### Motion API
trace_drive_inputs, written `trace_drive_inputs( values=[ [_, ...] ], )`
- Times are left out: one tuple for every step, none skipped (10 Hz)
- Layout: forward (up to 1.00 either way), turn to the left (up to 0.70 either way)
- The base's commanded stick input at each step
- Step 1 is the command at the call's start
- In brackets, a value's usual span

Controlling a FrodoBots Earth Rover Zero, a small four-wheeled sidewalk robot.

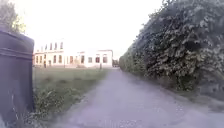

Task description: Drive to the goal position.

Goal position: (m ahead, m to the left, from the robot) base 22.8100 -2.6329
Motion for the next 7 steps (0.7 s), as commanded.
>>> trace_drive_inputs(
  values=[
    [0.5, 0.0],
    [0.5, 0.0],
    [0.5, 0.0],
    [0.5, 0.0],
    [0.5, 0.0],
    [0.5, 0.0],
    [0.5, 0.0]
  ],
)
